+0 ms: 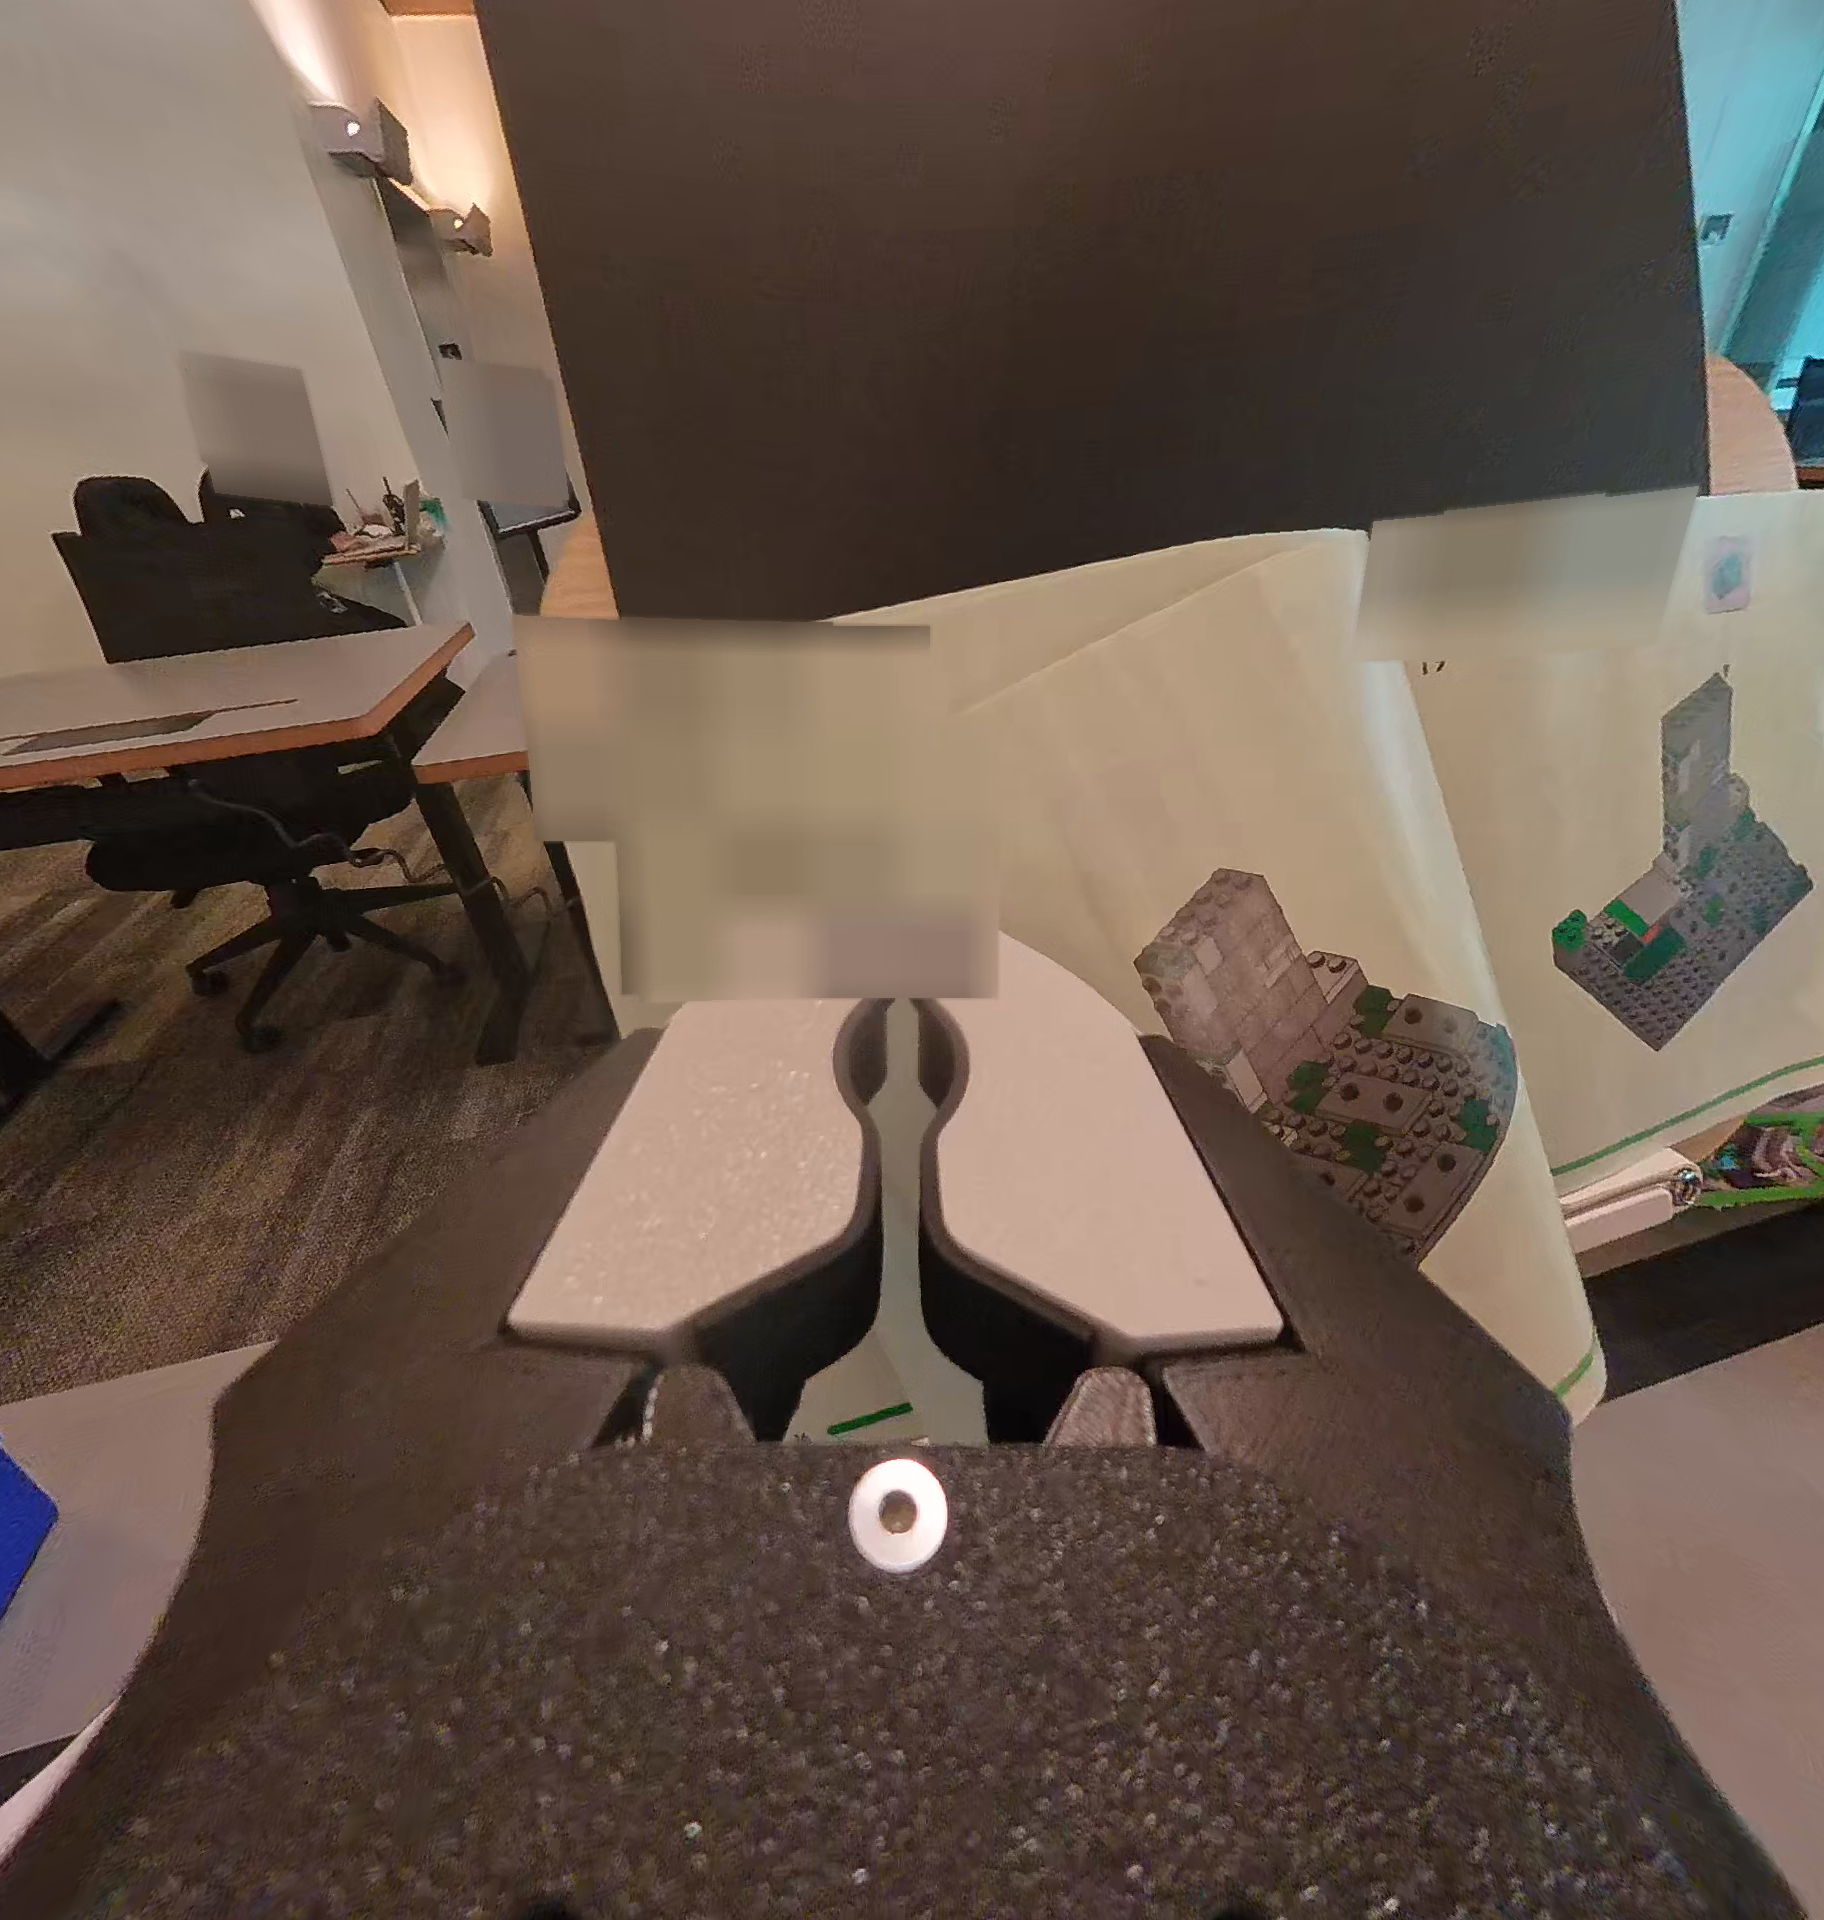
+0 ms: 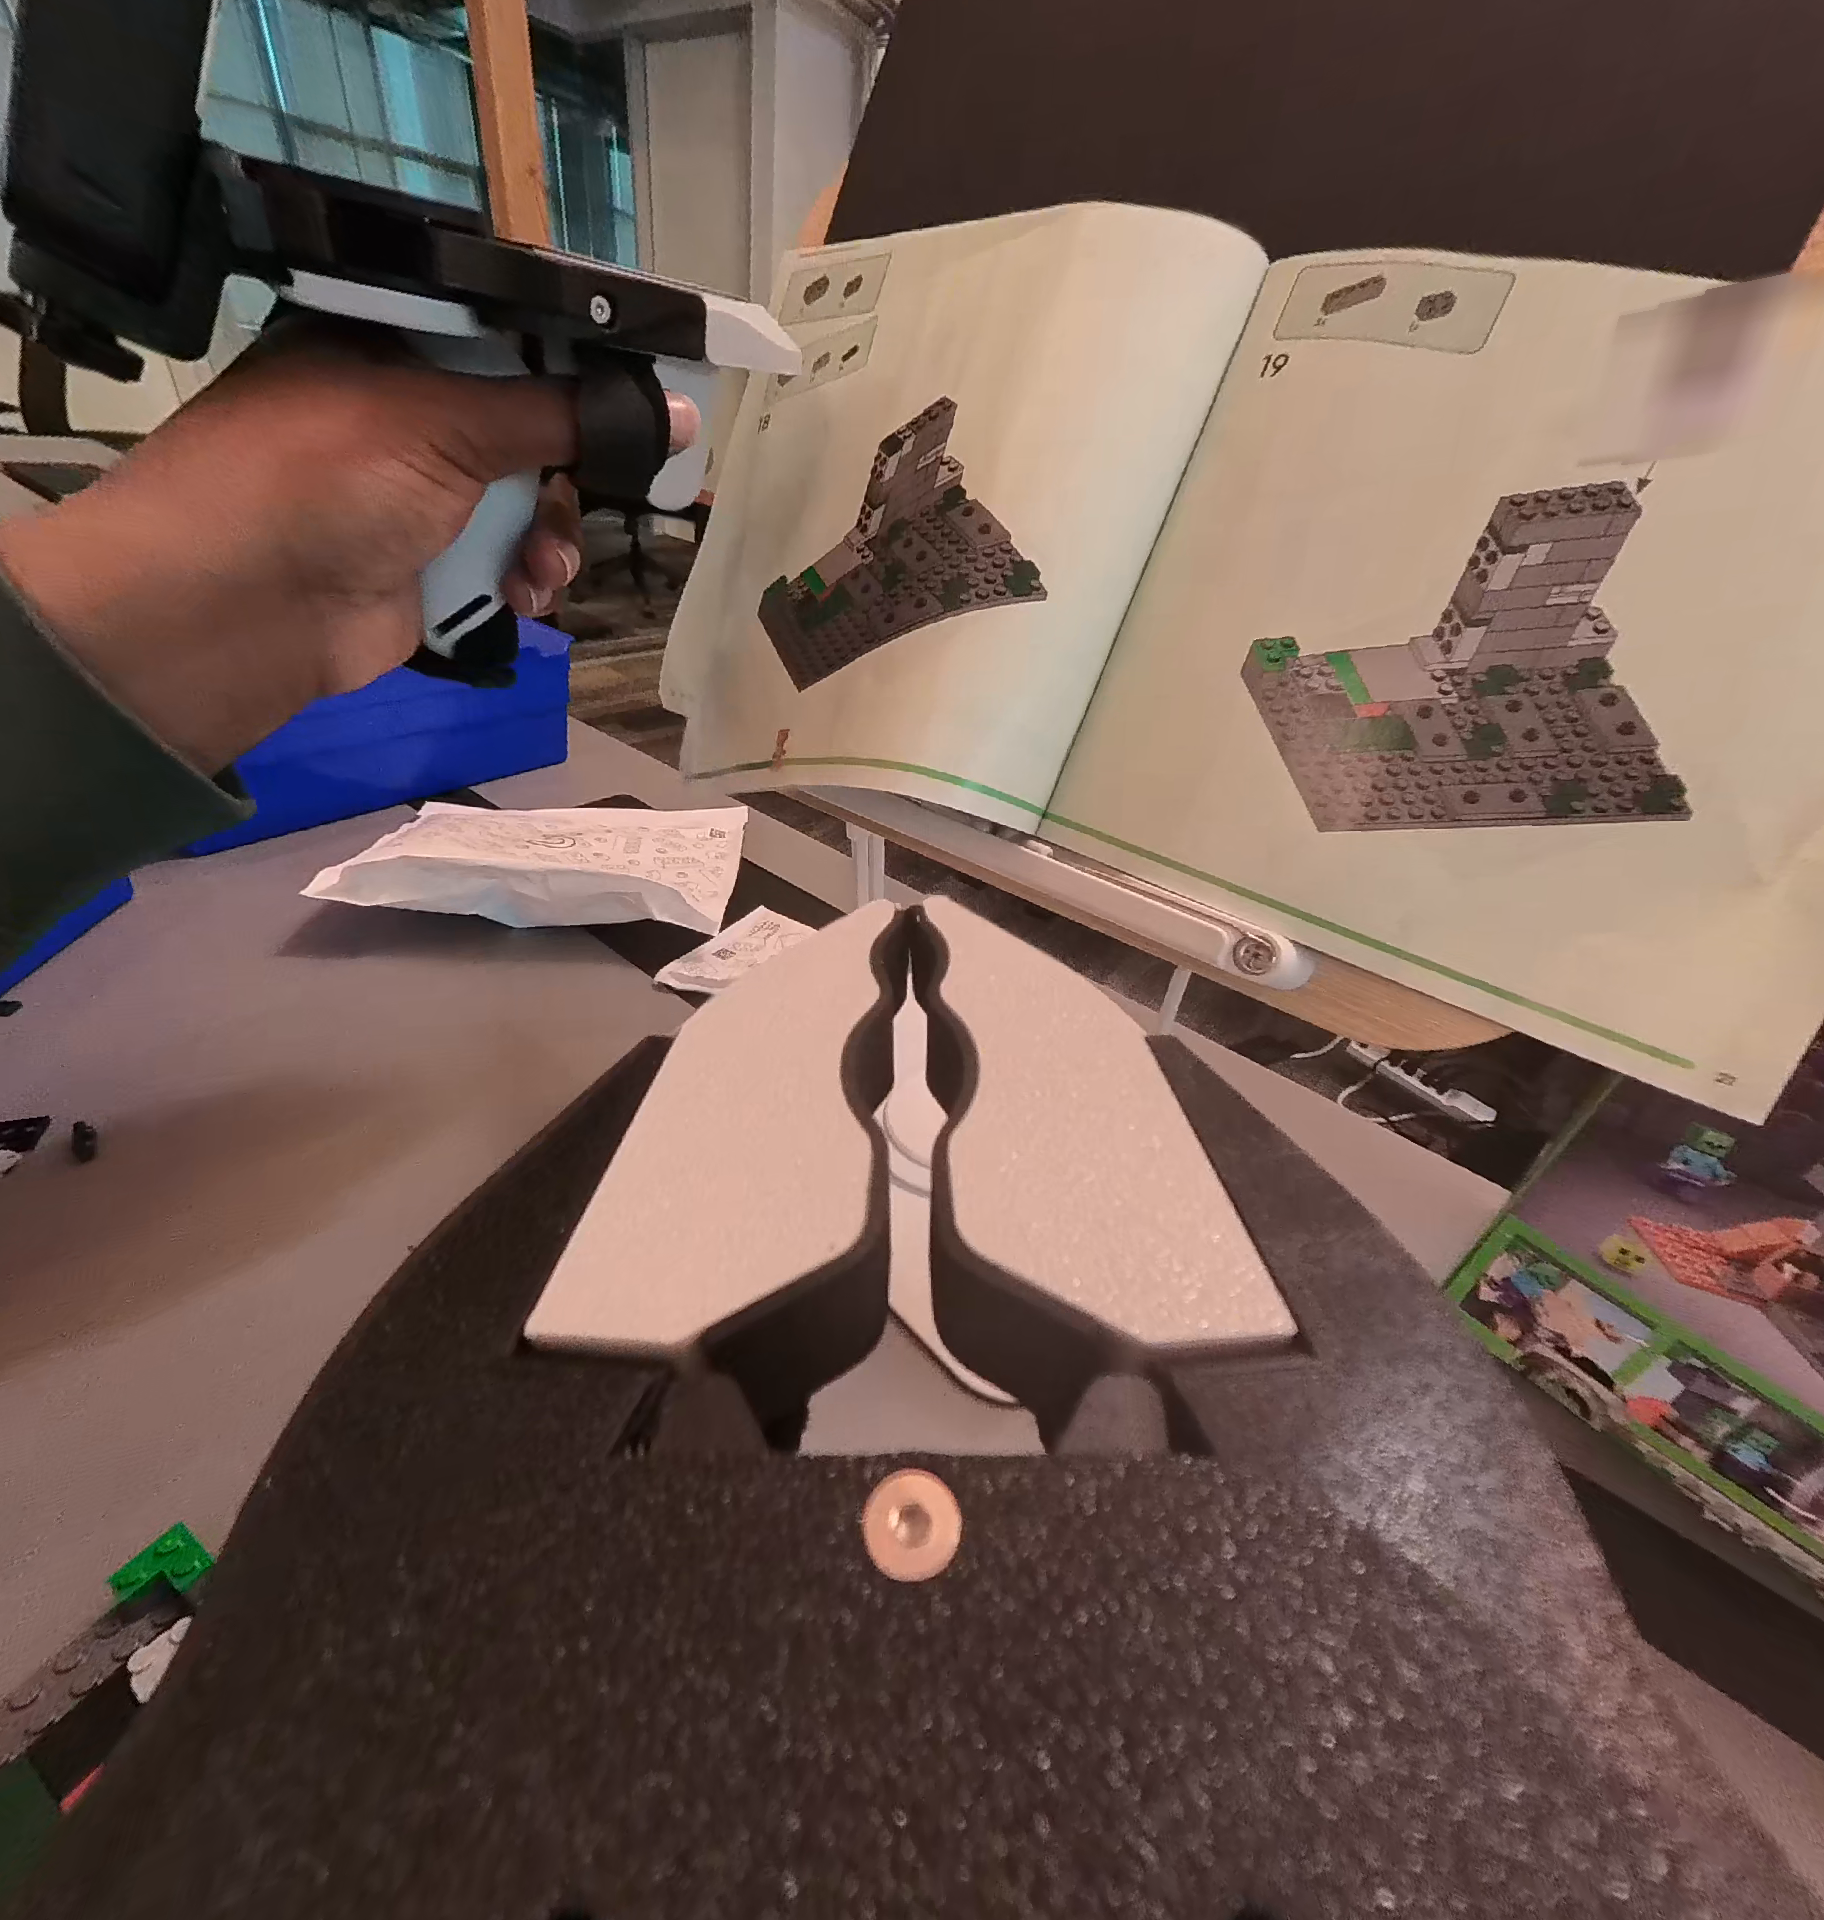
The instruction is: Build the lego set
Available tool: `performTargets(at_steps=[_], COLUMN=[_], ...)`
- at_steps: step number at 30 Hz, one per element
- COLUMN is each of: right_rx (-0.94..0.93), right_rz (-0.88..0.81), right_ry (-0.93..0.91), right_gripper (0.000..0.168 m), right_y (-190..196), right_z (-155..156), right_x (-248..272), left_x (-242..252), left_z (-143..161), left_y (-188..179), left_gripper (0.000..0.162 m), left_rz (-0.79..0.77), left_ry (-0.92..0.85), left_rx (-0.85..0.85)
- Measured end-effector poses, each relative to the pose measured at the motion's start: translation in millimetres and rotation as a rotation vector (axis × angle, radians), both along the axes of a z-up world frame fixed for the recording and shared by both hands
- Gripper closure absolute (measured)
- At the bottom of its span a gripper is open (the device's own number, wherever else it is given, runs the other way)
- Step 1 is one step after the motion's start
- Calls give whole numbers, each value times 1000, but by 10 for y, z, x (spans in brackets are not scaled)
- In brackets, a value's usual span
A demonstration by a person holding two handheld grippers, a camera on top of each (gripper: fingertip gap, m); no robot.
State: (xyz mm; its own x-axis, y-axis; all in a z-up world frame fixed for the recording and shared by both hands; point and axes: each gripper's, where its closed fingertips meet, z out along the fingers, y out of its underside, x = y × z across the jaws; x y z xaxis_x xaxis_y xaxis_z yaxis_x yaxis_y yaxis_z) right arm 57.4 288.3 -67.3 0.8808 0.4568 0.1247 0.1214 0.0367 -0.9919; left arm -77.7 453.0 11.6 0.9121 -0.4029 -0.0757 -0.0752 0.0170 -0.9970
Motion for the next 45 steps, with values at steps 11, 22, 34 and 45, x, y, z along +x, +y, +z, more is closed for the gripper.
performTargets(at_steps=[11,22,34,45], right_rx=[1,-10,-146,-603], right_rz=[1,79,557,806], right_ry=[7,-5,-203,-510], right_gripper=[168,168,161,140], right_y=[-3,-78,-747,-731], right_z=[13,-21,-508,-1648], right_x=[16,-142,-1487,-2928], left_x=[71,-241,-1393,-2007], left_z=[-121,-316,-607,-1052], left_y=[-292,-1310,-2484,-3122], left_gripper=[162,162,162,153], left_rz=[-71,-190,-105,7], left_ry=[1,142,108,69], left_rx=[-26,-92,-86,-112])
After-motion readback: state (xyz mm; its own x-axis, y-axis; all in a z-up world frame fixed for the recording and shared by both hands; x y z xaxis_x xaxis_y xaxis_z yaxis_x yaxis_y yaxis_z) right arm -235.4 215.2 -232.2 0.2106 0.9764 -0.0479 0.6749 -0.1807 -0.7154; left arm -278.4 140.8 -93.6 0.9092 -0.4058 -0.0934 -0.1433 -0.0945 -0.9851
